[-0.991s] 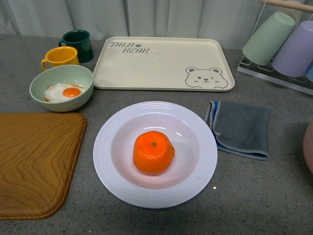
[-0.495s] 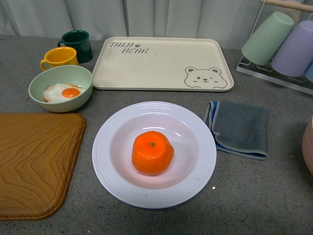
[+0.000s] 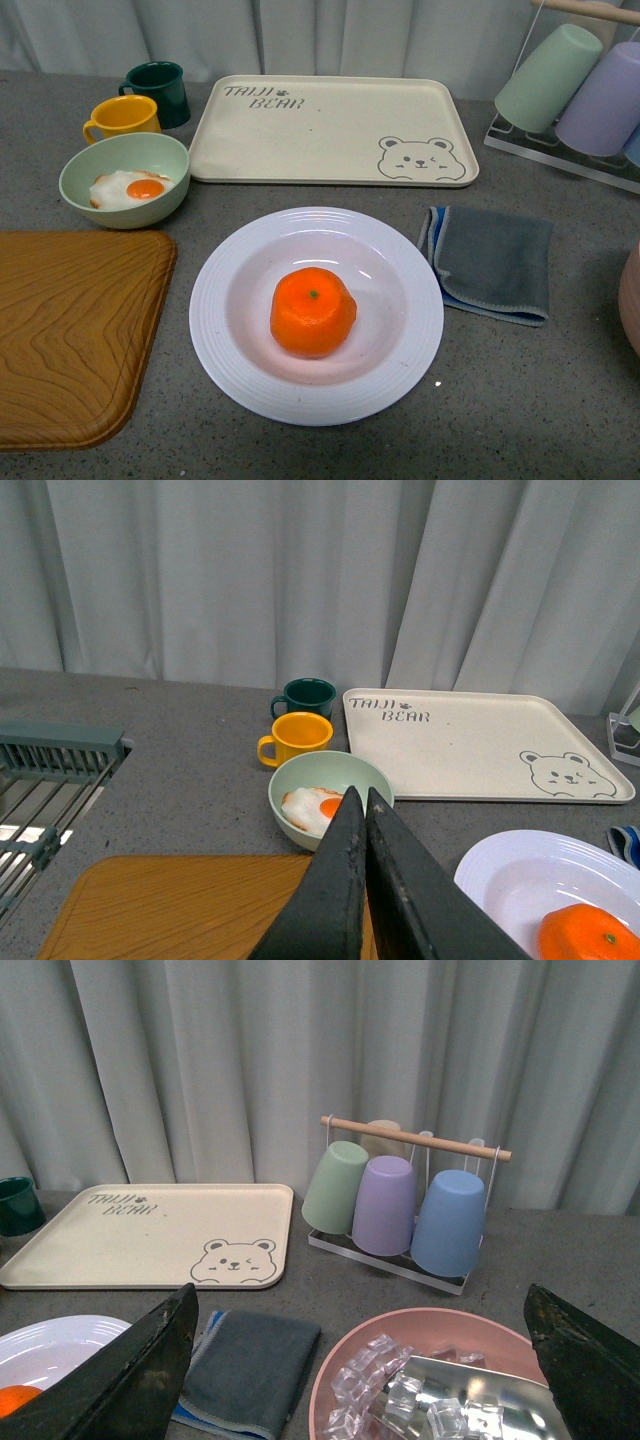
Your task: Place orange and plate with both arms
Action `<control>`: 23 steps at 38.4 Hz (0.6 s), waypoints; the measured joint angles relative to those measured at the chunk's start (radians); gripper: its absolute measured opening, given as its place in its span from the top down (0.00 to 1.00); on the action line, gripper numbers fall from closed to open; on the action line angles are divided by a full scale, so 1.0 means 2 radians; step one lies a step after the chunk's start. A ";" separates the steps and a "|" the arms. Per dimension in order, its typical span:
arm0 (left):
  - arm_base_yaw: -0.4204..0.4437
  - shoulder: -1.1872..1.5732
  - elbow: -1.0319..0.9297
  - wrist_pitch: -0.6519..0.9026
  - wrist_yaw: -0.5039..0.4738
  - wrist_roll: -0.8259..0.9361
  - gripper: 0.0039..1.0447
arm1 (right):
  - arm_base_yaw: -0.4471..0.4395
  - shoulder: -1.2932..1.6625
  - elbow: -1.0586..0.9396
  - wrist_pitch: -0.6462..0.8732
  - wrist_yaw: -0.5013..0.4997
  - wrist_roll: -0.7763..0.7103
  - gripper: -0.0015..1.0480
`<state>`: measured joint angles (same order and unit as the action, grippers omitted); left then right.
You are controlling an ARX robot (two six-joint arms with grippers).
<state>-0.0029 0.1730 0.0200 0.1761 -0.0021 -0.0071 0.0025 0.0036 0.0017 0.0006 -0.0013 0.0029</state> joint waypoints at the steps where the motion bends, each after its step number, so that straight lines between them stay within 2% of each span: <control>1: 0.000 -0.024 0.000 -0.031 0.000 0.000 0.97 | 0.000 0.000 0.000 0.000 0.000 0.000 0.09; 3: 0.000 -0.064 0.000 -0.080 0.001 0.000 0.97 | 0.000 0.000 0.000 0.000 0.000 0.000 0.09; 10: 0.000 -0.084 0.000 -0.087 0.001 0.000 0.96 | 0.000 0.001 0.000 -0.001 0.002 -0.003 0.09; 14: 0.000 -0.084 0.000 -0.087 0.001 0.001 0.80 | 0.022 0.061 0.007 0.032 0.027 -0.089 0.09; 16: 0.000 -0.084 0.000 -0.087 0.001 0.001 0.73 | 0.037 0.114 0.017 0.066 0.035 -0.098 0.09; 19: 0.000 -0.084 0.000 -0.087 0.001 0.001 0.61 | 0.067 0.223 0.045 0.123 0.038 -0.084 0.09; 23: 0.000 -0.084 0.000 -0.087 0.001 0.001 0.45 | 0.101 0.373 0.088 0.173 0.021 -0.021 0.09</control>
<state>-0.0025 0.0040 0.0204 0.0021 0.0002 -0.0051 0.2039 0.7506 0.1780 0.3470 0.0414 -0.0387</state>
